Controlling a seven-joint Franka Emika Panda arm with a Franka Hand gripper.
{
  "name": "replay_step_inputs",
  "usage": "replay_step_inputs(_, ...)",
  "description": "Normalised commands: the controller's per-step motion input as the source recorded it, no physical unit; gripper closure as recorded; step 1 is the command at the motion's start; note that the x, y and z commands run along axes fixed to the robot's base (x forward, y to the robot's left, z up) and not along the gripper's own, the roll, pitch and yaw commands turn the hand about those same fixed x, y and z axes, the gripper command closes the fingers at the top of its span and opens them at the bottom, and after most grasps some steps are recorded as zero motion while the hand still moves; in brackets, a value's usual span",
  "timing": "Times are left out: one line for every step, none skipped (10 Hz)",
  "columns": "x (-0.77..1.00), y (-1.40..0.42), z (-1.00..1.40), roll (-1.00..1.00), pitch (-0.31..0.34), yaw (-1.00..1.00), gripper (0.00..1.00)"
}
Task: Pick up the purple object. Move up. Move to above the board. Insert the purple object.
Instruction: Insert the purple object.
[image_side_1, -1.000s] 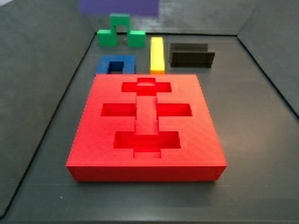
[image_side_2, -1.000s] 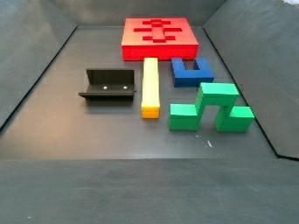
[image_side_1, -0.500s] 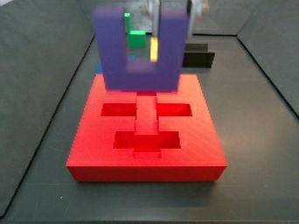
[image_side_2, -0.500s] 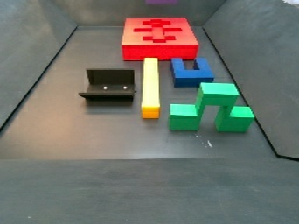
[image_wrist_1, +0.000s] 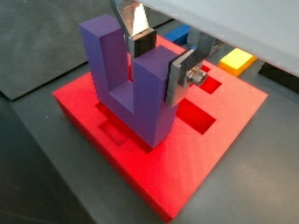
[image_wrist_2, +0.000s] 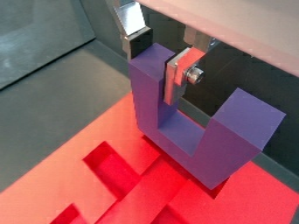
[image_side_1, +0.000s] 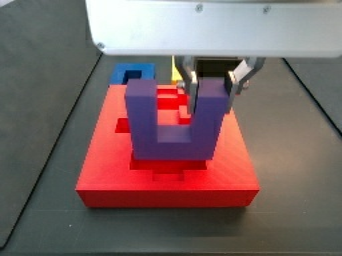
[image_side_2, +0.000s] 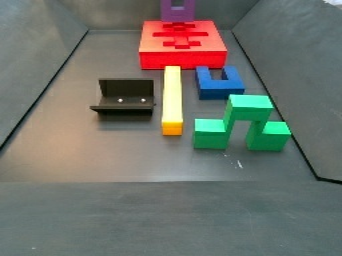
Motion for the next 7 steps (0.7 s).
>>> replay_step_inputs(-0.03, -0.11, -0.11, 0.06, 0.000, 0.14, 1.00)
replay_step_inputs(0.00, -0.01, -0.12, 0.03, -0.013, 0.13, 1.00)
replay_step_inputs(0.05, 0.00, -0.23, 0.06, -0.009, 0.09, 1.00)
replay_step_inputs(0.10, 0.00, -0.27, 0.12, -0.004, 0.00, 1.00)
replay_step_inputs(0.10, 0.00, -0.19, 0.14, 0.000, 0.00, 1.00)
replay_step_inputs(0.06, -0.05, -0.08, 0.11, 0.000, 0.00, 1.00)
replay_step_inputs(0.00, -0.05, -0.05, 0.09, 0.000, -0.03, 1.00)
